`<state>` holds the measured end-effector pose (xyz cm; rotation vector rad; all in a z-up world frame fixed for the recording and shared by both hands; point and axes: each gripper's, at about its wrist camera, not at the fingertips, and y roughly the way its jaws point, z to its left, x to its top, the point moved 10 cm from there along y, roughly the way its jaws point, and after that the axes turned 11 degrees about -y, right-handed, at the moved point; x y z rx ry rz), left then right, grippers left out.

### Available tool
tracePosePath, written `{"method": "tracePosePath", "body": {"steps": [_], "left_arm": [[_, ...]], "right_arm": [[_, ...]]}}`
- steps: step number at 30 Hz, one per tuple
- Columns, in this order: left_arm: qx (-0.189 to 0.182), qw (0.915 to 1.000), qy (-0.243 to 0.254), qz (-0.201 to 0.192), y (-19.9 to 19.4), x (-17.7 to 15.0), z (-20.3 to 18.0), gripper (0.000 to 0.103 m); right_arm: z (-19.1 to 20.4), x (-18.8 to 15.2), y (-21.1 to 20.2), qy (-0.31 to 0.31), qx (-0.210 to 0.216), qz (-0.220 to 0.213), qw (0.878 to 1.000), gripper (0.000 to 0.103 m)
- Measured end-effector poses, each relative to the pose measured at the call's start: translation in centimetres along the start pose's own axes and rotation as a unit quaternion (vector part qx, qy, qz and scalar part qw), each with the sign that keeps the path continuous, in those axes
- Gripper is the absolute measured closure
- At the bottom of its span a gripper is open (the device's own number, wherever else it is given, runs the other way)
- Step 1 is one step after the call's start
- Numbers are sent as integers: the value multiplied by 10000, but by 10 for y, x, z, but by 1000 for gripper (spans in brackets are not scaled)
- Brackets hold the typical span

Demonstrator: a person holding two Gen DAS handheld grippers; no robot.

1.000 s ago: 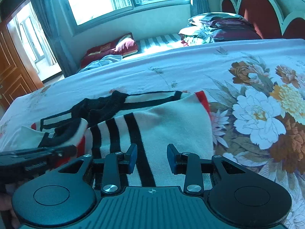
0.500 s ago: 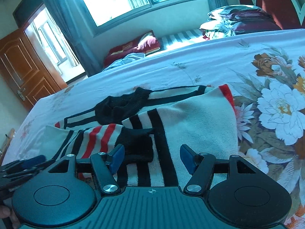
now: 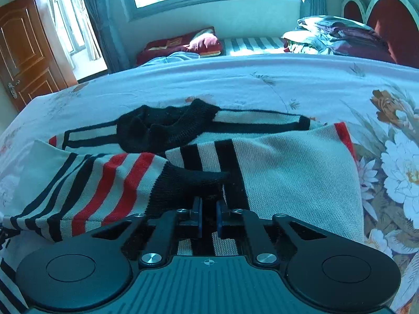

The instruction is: Fold small clothes

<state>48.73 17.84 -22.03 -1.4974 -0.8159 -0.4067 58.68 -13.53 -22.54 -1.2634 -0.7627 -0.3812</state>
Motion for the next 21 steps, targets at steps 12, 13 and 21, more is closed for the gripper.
{"method": "tracePosePath", "body": {"steps": [12, 13, 21], "left_arm": [[-275, 9993, -105, 234, 4, -1, 7, 86], [-283, 9993, -68, 245, 4, -1, 7, 86], [-392, 9988, -30, 307, 4, 0, 8, 86]], "right_arm": [[-8, -31, -16, 106, -283, 28, 9995, 98], [-8, -30, -18, 111, -284, 19, 9995, 98], [-7, -22, -34, 245, -275, -77, 9993, 98]]}}
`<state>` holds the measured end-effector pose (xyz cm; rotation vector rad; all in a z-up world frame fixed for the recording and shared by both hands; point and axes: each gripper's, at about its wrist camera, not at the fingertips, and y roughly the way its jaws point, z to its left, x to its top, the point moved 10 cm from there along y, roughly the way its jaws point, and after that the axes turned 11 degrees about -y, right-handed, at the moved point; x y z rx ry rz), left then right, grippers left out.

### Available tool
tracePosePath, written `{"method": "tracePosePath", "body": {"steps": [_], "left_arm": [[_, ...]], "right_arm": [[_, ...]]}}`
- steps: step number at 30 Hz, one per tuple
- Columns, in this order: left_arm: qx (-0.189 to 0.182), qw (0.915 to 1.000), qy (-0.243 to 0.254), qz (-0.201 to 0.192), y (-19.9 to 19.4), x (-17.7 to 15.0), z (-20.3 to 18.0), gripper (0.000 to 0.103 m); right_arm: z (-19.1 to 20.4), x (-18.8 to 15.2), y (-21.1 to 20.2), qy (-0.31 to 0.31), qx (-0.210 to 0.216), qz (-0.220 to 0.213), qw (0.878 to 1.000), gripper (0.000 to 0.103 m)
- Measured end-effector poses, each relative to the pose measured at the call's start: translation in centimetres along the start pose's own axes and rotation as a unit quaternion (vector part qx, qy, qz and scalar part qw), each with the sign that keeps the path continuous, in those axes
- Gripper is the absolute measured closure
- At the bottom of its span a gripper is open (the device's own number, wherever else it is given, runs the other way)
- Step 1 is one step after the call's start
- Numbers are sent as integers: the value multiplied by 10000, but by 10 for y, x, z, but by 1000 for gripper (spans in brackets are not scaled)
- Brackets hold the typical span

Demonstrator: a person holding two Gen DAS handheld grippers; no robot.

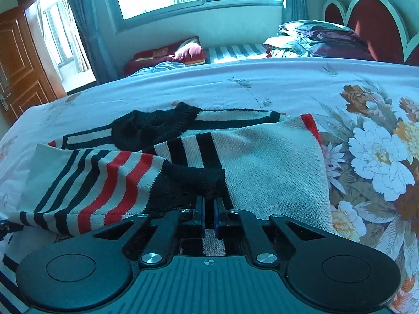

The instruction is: Fold small clothes

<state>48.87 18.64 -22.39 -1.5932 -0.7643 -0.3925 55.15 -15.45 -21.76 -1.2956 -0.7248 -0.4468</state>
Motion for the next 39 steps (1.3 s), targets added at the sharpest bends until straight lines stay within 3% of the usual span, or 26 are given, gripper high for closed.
{"method": "tracePosePath", "body": {"steps": [6, 10, 12, 15, 17, 20, 22, 28, 32, 34, 36, 39], "left_arm": [[-15, 10000, 41, 11, 1, 0, 1, 86], [49, 9998, 138, -166, -15, 2, 4, 75], [-58, 9987, -19, -505, -42, 8, 7, 72], [-332, 9973, -103, -642, -60, 13, -11, 65], [-394, 9972, 188, -614, -47, 12, -36, 56], [-96, 9979, 645, -27, -3, -4, -52, 55], [-83, 9964, 845, -49, 3, -3, -55, 55], [-553, 9974, 449, 96, 26, 45, -56, 54], [-353, 9977, 566, 76, 75, 87, -53, 56], [-148, 9984, 554, -8, 95, 102, -41, 51], [-259, 9993, 247, 57, 104, 109, -31, 51], [-340, 9991, 256, 59, 104, 110, -30, 51]], "right_arm": [[2, -22, 7, 43, -27, 266, 9996, 98], [1, -17, 6, -11, -209, 298, 9993, 97], [-3, -4, -12, -152, -507, -25, 9986, 97], [6, 12, -28, -271, -355, -409, 9982, 97], [19, 14, -18, -372, -141, -281, 9988, 97], [27, -8, 18, -655, -262, 468, 9964, 97], [24, -11, 23, -677, -241, 437, 9965, 97], [-2, 22, 31, -366, -305, 245, 9986, 97], [-18, 39, 63, -251, -236, 354, 9988, 97], [-28, 40, 76, -319, -426, 439, 9976, 97], [-46, 41, 79, 51, -468, 440, 9979, 98], [-48, 44, 79, 168, -531, 583, 9967, 97]]}}
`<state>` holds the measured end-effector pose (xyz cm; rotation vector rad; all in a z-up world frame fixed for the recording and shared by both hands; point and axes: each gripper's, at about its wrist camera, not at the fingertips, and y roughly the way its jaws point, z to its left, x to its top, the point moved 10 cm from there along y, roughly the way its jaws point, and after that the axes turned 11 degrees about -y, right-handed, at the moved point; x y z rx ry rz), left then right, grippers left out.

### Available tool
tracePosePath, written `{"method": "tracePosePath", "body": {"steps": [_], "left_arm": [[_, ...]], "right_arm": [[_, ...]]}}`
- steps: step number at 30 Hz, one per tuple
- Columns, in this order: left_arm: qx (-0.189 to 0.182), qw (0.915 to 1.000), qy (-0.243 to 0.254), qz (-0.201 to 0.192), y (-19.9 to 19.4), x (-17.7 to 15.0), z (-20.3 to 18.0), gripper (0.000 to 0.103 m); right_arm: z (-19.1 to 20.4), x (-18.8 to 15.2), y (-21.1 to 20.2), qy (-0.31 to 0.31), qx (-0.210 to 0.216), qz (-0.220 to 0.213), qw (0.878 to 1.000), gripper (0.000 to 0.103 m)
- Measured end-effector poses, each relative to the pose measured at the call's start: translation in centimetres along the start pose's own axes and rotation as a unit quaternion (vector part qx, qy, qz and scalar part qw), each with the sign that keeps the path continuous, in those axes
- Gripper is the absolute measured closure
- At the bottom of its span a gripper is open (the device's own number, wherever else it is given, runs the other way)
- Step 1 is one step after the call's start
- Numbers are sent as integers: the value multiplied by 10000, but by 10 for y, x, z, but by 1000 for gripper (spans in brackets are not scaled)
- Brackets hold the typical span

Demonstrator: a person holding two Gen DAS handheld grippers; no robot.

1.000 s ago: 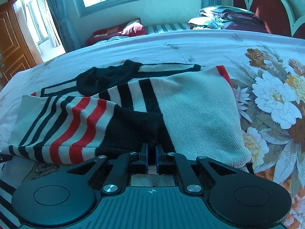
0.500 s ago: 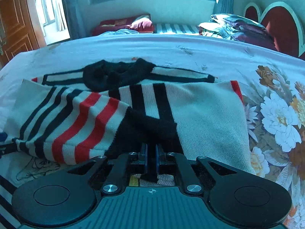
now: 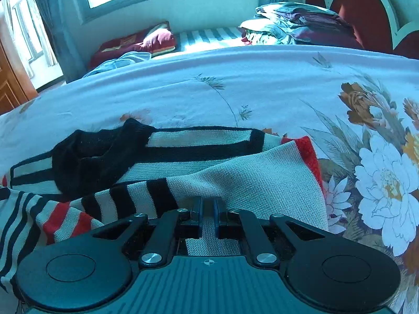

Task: Fold small clothes
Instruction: 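Fold the side edge inward over the sleeves with the left gripper, release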

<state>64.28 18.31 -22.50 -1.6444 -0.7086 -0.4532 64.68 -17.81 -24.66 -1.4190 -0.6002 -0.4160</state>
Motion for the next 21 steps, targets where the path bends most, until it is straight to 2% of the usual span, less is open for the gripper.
{"method": "tracePosePath", "body": {"steps": [2, 3, 5, 9, 12, 13, 15, 16, 17, 20, 21], "left_arm": [[49, 9999, -105, -47, -10, 0, 1, 54], [94, 9998, -69, -162, -18, 0, -4, 54], [-203, 9995, -20, -239, -31, -6, -27, 51], [-609, 9978, 253, -36, -30, -31, -87, 50], [-577, 9978, 328, 59, -25, -47, -106, 53], [-424, 9981, 433, 71, -22, -51, -105, 52], [-405, 9977, 546, 58, -18, -57, -99, 49], [-358, 9975, 606, 4, -20, -56, -92, 48], [-143, 9974, 700, -91, -23, -54, -81, 48], [466, 9958, 717, -318, -35, -47, -28, 45], [463, 9966, 603, -322, -36, -47, -13, 35]], "right_arm": [[8, 3, -7, -189, -184, 43, 9996, 97], [13, 6, -14, -207, -174, -50, 9996, 91], [36, 11, -26, -115, 106, -306, 9994, 75], [105, 15, -29, -251, 872, -424, 9950, 75], [146, 9, -30, -584, 1245, -386, 9898, 77], [151, 6, -28, -669, 1213, -316, 9899, 78], [154, -7, -15, -833, 1169, -6, 9896, 78], [151, -11, -12, -939, 1126, 59, 9892, 79], [145, -12, -12, -1093, 998, -6, 9890, 79], [89, -16, -18, -993, 153, 43, 9949, 80], [68, -21, -20, -854, -5, 72, 9963, 80]]}}
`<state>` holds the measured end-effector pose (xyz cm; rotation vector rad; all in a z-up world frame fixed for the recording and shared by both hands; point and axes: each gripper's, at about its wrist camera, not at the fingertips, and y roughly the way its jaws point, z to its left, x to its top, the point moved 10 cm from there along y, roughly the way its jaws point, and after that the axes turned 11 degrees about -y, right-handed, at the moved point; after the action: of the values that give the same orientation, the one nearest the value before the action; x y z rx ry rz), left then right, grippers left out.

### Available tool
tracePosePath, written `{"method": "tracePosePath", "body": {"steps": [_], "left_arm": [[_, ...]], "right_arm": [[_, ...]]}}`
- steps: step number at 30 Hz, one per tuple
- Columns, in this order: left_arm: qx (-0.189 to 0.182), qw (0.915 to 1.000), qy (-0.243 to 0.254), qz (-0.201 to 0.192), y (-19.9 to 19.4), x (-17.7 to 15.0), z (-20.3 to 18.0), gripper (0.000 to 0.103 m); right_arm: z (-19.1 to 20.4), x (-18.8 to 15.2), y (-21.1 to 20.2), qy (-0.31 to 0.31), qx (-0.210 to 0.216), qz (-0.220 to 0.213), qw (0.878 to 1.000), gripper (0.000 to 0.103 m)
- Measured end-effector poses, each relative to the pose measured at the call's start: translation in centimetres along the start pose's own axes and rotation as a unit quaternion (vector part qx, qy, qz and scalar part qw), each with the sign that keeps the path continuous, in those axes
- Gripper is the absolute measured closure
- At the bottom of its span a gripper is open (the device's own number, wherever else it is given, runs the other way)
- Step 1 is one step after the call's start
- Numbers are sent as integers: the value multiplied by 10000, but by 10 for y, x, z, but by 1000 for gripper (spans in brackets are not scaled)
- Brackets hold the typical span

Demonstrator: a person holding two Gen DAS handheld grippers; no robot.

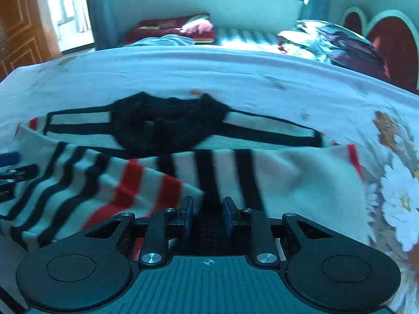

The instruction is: Fold small clothes

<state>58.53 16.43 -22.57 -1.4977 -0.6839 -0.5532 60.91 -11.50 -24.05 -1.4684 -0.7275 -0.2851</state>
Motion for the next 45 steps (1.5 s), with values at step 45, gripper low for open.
{"method": "tracePosePath", "body": {"steps": [45], "left_arm": [[-2, 9998, 182, 117, -47, -58, -55, 40]], "right_arm": [[-2, -51, -37, -32, 195, -234, 9995, 78]]}}
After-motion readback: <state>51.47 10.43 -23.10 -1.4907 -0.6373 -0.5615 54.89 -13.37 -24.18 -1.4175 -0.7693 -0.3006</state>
